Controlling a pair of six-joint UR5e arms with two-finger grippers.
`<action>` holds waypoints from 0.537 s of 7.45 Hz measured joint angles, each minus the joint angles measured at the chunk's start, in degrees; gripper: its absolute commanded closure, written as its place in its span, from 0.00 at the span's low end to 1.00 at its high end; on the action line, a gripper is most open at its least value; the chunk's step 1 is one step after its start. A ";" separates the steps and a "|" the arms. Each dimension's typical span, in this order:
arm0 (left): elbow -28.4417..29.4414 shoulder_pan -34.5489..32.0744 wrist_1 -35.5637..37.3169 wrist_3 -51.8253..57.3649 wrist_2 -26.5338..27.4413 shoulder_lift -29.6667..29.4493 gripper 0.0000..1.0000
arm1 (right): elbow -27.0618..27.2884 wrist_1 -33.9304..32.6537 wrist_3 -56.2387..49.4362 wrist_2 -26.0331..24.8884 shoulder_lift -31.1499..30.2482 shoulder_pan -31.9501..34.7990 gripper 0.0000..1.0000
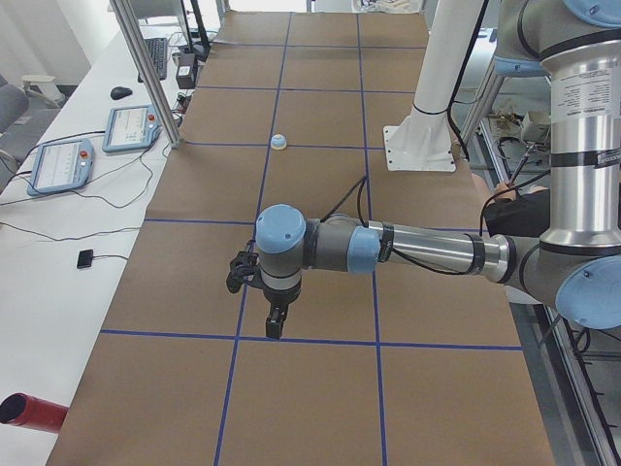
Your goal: Place and press bell with both arms
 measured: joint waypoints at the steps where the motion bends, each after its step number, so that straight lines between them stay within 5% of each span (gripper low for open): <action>1: 0.28 0.02 -0.02 0.00 0.02 -0.02 0.00 | 0.47 -1.38 -0.11 0.02 0.27 -0.58 0.00; 4: 0.57 0.04 -0.08 0.02 0.08 0.03 0.00 | -0.19 -1.17 -0.11 -0.05 0.30 -4.40 0.00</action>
